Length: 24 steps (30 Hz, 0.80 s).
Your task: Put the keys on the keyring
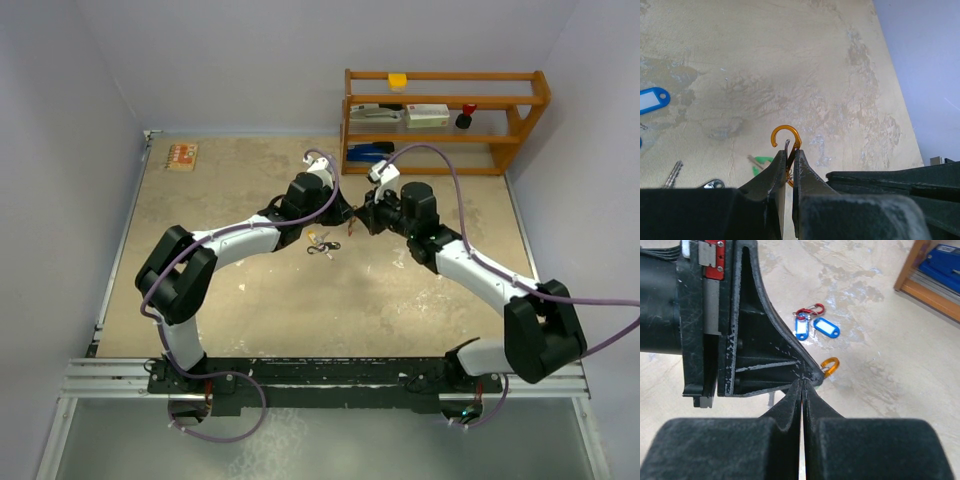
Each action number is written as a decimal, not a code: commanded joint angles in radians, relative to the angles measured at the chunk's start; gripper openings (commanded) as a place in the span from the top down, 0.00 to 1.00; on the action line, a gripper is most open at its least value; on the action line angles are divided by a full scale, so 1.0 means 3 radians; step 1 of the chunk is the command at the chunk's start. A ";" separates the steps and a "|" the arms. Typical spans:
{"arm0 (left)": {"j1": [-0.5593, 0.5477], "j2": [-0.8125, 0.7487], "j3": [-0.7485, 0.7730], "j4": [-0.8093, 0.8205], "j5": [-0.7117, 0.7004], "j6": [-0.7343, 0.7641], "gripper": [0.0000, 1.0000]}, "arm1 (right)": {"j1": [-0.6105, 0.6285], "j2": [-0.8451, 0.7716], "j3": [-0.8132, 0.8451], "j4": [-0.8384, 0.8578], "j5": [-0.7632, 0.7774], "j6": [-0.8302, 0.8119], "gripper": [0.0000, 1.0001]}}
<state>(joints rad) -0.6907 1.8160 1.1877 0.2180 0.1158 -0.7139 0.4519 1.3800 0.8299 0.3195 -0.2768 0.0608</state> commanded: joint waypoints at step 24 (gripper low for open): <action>-0.0002 -0.0278 0.0039 -0.0121 -0.0514 0.0186 1.00 | -0.0035 -0.0315 0.0564 -0.1211 0.2440 0.1388 0.03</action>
<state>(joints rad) -0.6907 1.8053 1.1873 0.1783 0.0105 -0.6861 0.4427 1.2564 0.8700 0.0528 0.3256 0.3443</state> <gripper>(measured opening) 0.022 0.952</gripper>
